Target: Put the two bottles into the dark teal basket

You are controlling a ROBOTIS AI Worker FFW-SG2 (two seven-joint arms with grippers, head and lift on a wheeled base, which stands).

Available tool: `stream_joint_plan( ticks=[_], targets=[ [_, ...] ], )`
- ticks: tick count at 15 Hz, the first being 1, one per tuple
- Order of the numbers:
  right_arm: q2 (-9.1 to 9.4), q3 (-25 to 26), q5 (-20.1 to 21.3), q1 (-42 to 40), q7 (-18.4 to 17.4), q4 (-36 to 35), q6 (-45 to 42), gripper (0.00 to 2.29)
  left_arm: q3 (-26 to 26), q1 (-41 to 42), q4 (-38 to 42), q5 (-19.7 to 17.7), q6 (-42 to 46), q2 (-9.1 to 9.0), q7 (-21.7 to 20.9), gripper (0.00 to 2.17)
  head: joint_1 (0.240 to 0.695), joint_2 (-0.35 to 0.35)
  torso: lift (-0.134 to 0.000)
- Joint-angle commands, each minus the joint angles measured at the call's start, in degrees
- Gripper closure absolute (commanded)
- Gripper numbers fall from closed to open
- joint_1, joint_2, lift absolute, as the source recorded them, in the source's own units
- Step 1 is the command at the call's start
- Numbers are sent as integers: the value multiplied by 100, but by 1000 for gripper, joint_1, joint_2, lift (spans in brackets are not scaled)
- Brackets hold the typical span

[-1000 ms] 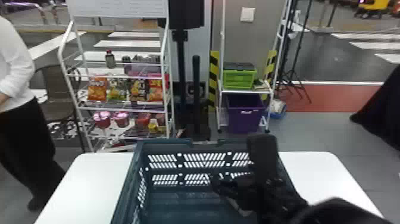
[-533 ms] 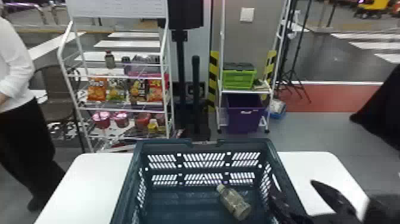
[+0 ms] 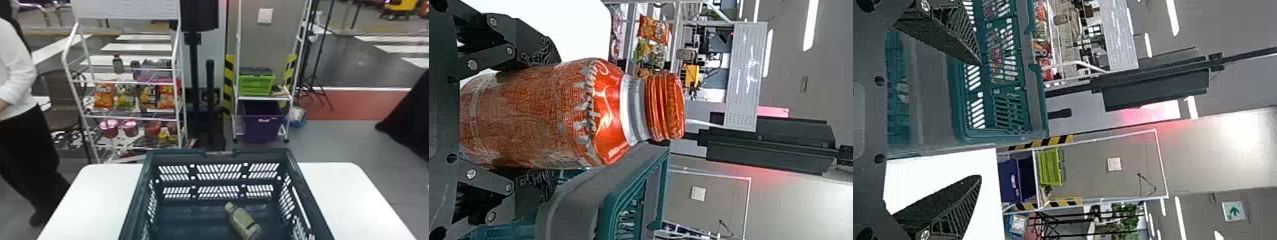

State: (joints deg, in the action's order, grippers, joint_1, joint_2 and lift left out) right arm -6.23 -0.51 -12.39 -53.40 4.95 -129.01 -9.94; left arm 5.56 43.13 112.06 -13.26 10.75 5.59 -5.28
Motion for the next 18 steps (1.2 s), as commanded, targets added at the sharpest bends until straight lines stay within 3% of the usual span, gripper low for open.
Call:
stream_joint_plan(
  ticks=[1,5,12,15,18],
  targets=[
    [122,-20,-1,-250,103,473,-943,73,94,64,326,7,-333,-14,27,2145,499,0,0],
    [122,60,-18,-469,173,824,-1770,73,437,29,1002,-1,-1282,-102,54,2148,499,0,0],
    [122,95,-88,-496,252,991,-1787,76,657,-1167,2426,-19,-3954,39,282,2145,499,0,0],
    [113,147,-88,-487,252,1044,-1647,76,332,-1914,2663,-10,-4517,-93,273,2148,499,0,0],
    [113,191,-88,-469,252,1123,-1541,76,-301,-2757,2373,157,-4886,-199,106,2145,499,0,0]
  ],
)
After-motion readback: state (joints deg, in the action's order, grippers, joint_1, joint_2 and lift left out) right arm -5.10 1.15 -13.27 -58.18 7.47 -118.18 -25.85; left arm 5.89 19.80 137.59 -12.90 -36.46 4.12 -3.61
